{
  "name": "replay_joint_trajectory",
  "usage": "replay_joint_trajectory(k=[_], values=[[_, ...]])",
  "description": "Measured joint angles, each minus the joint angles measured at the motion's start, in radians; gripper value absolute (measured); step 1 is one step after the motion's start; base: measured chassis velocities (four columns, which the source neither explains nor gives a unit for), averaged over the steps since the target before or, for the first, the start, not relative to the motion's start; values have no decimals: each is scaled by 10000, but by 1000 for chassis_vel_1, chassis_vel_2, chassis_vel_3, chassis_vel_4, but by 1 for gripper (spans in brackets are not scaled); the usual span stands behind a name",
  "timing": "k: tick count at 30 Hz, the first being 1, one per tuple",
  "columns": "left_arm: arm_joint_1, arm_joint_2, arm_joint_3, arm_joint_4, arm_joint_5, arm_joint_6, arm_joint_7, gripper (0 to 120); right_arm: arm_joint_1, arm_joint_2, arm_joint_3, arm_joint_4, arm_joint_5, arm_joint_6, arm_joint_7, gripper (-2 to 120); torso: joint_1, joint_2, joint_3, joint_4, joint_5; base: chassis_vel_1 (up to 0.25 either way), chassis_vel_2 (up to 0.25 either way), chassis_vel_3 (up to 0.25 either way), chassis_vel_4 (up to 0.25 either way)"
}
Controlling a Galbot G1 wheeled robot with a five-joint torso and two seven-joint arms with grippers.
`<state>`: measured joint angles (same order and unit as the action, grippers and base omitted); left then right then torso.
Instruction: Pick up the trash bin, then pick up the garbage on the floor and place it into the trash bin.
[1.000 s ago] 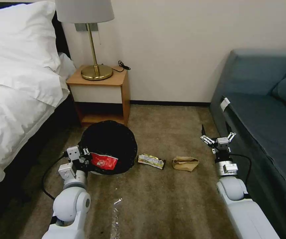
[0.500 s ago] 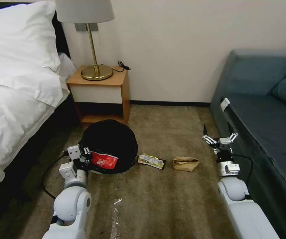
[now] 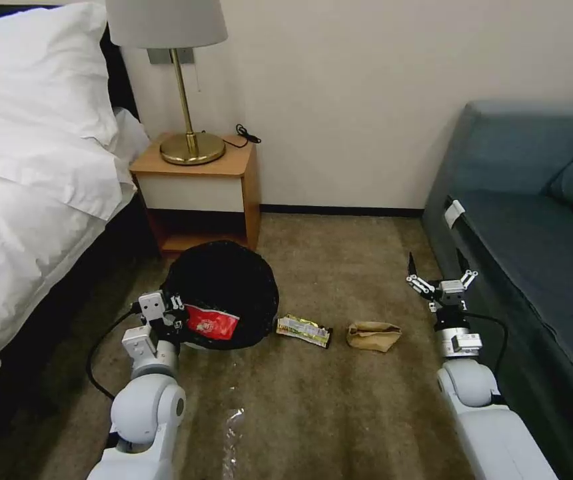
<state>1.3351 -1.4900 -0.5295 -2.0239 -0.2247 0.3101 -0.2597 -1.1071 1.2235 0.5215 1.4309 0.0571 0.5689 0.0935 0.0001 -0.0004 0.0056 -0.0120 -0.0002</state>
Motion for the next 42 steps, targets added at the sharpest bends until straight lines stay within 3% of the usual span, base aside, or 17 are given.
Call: replay_joint_trajectory(k=[17, 28, 30, 31, 34, 42], values=[[-9, 30, 72, 32, 25, -17, -2, 4, 30, -40, -52, -152, -194, 109, -15, 100, 0, 0, 0, 0, 1, -16, 16, 13, -12], [4, 52, 105, 150, 40, -16, -8, 4, 874, -1261, -1098, -1337, -895, 272, -37, 100, 0, 0, 0, 0, 1, 0, 0, 0, 0], [8, 39, 140, 201, 84, -14, -15, 4, 1463, -1899, -1793, -2258, -1318, 299, -719, 100, 0, -1, 1, 1, 2, 0, 0, 0, 0], [8, 39, 140, 201, 84, -14, -15, 4, 1463, -1899, -1793, -2258, -1318, 299, -719, 100, 0, -1, 1, 1, 2, 0, 0, 0, 0], [20, -10, 189, 217, 133, -15, -32, 4, 2071, -2332, -2342, -3113, -1632, 303, -1940, 100, 0, 0, 0, -2, -2, 0, 0, 0, 0], [71, -29, 232, 131, 149, 23, -113, 4, 3797, -2092, -3080, -5123, -2595, 502, -3490, 100, 1, -1, 1, 4, 1, 0, 0, 0, 0]])
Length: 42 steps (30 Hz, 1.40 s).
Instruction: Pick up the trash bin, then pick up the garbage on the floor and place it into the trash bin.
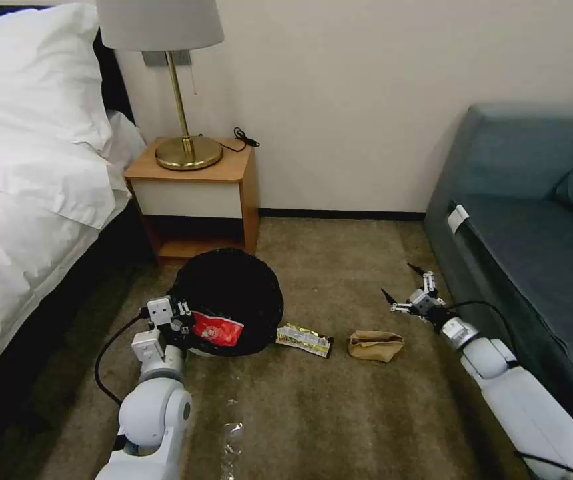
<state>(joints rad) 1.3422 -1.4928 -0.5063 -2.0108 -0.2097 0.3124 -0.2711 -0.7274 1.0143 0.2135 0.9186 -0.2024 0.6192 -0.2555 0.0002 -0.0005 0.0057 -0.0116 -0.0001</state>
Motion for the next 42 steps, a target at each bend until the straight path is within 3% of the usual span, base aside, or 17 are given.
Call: replay_joint_trajectory(k=[10, 13, 27, 42], values=[[123, 72, -59, -84, -60, 79, -51, 4, 898, 116, -387, -1192, -834, 215, -1516, 100, 0, 1, -1, -3, -1, 0, 0, 0, 0], [114, 63, 47, -81, -47, 98, -76, 4, 935, -57, -558, -1301, -964, 526, -2485, 100, 0, 0, -1, -5, -1, 0, 0, 0, 0], [177, -7, 167, -46, 148, 129, -103, 4, 1110, 72, -591, -2381, -2109, 1367, -3824, 100, 0, 0, -1, -5, -1, 0, 0, 0, 0], [252, -131, 51, -113, 262, 32, -74, 4, 1650, 1127, -415, -3622, -4059, 1656, -2961, 100, 0, 0, -1, -3, -2, 0, 0, 0, 0]])
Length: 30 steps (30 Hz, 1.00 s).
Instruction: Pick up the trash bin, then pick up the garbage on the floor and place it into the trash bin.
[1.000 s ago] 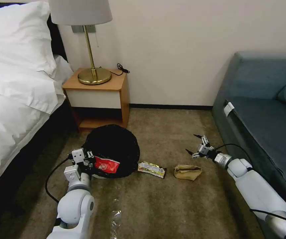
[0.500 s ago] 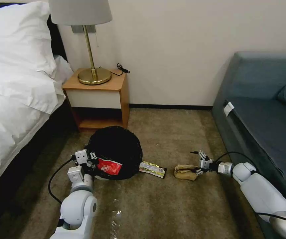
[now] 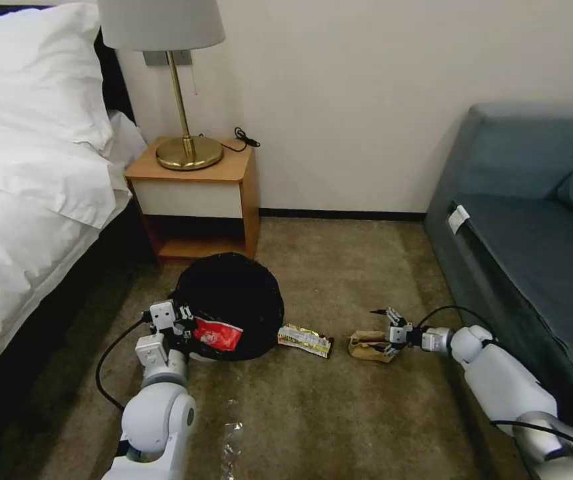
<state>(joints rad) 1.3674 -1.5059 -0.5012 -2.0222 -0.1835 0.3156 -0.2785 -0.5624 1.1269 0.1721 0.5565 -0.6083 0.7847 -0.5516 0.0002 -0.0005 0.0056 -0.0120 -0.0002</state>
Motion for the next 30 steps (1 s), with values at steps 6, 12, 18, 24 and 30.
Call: replay_joint_trajectory(k=[6, 12, 18, 24, 30], values=[[8, 48, -88, -7, -80, -30, 15, 4, 1, 213, -96, -252, -194, 3, 227, 100, 0, 0, 0, 0, -1, 0, 0, 0, 0], [-14, 57, -91, 45, -97, -48, 26, 4, 72, 527, -82, -667, -272, -26, 359, 100, 0, 0, 0, -1, -1, 0, 0, 0, 0], [-56, 66, -82, 54, -100, -49, 29, 4, 184, 683, -104, -888, -300, -217, 452, 100, 0, 0, 0, 0, 0, 0, 0, 0, 0], [5, 56, -83, -27, -102, -49, 28, 4, 298, 625, -585, -1223, 386, -785, 575, 100, 0, 0, 0, -1, 0, 0, 0, 0, 0], [69, 71, -134, -122, -105, -49, 28, 4, 405, 556, -937, -1440, 834, -1324, 578, 100, 0, 0, 0, -1, -1, 0, 0, 0, 0]])
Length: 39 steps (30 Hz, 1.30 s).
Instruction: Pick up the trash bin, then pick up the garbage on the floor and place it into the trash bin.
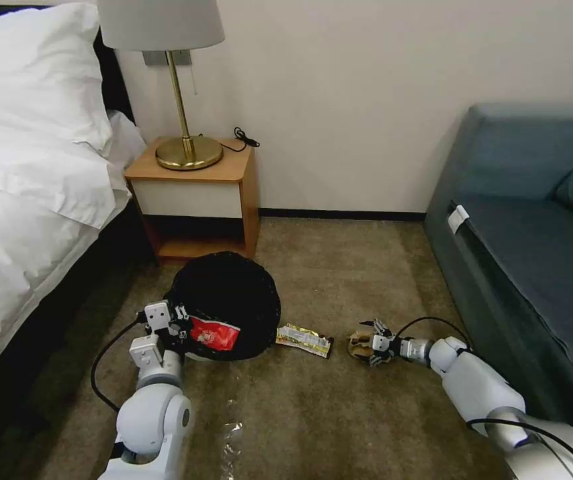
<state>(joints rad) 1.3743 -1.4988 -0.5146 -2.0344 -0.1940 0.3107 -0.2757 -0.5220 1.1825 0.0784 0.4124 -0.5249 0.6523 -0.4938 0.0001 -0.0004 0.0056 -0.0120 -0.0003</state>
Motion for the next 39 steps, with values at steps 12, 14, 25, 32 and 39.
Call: replay_joint_trajectory(k=[12, 14, 25, 32, 39], values=[[101, 5, -72, -201, -27, -3, 3, 4, 67, -57, -239, -170, 249, -798, 203, 98, 0, 0, 0, 0, 1, 0, 0, 0, 0], [127, 18, -78, -274, -48, -4, 3, 4, 0, -79, -242, -203, 254, -928, 225, 90, 0, 0, 0, 0, 2, 0, 0, 0, 0], [171, 18, -79, -340, -70, -4, -1, 4, -240, -121, -112, -125, 414, -987, 524, 50, 0, 0, 0, 0, 1, 0, 0, 0, 0], [183, 11, -85, -340, -70, -3, -10, 4, -293, -128, -6, -77, 518, -953, 620, 26, 0, 0, 0, 0, 1, 0, 0, 0, 0], [143, -10, -48, -303, -62, -9, -18, 4, -375, -170, 171, -37, 575, -901, 666, 1, 0, 0, 0, 0, 1, 0, 0, 0, 0]])
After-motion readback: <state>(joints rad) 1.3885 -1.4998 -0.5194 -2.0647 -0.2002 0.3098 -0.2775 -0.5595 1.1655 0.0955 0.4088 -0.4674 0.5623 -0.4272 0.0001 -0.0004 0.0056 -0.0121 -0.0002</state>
